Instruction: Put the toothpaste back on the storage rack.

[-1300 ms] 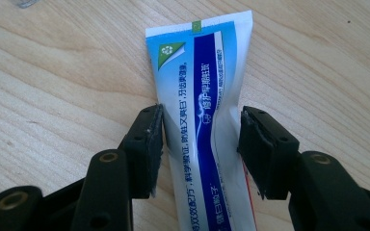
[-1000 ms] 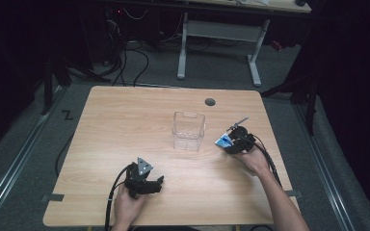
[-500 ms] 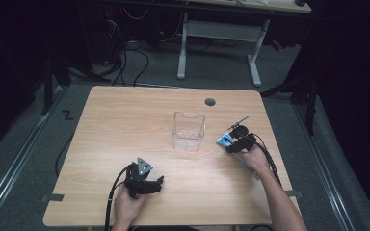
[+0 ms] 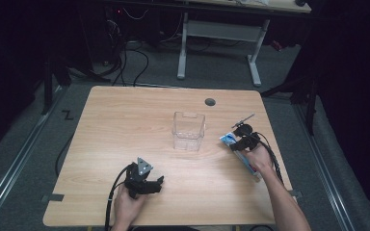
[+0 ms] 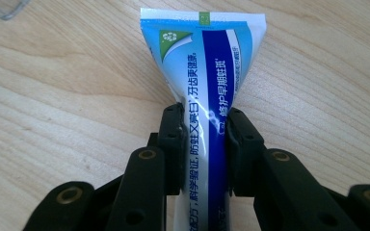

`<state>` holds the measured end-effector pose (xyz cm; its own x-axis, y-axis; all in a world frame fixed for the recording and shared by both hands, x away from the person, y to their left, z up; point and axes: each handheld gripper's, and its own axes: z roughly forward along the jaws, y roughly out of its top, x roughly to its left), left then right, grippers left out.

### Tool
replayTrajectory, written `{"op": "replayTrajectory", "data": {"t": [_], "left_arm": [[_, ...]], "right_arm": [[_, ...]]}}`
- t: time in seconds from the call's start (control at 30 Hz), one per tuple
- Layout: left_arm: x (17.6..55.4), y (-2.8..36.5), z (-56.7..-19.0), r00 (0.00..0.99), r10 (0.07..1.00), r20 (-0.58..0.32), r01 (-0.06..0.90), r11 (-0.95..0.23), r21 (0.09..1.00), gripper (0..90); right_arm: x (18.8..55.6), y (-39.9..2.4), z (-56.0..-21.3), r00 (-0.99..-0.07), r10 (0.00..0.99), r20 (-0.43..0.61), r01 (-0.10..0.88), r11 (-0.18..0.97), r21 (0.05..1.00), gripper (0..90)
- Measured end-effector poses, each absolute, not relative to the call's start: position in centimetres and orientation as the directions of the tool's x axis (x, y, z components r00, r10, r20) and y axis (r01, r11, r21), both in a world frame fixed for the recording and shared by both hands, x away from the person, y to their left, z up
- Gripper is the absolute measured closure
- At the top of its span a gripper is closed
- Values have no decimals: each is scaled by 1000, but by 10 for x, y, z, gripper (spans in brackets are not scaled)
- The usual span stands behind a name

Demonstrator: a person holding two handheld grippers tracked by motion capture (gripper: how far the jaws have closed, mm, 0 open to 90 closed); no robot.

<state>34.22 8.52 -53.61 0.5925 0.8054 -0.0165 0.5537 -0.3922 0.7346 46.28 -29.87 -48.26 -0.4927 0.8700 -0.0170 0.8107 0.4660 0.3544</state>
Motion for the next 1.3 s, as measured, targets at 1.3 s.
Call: {"op": "replayTrajectory", "data": {"t": [1.3], "left_arm": [[342,85,-536,593,805,-16,554,-393,734,178]], "right_arm": [[424,-306,-414,-555,827,90,656,369,658,742]]}}
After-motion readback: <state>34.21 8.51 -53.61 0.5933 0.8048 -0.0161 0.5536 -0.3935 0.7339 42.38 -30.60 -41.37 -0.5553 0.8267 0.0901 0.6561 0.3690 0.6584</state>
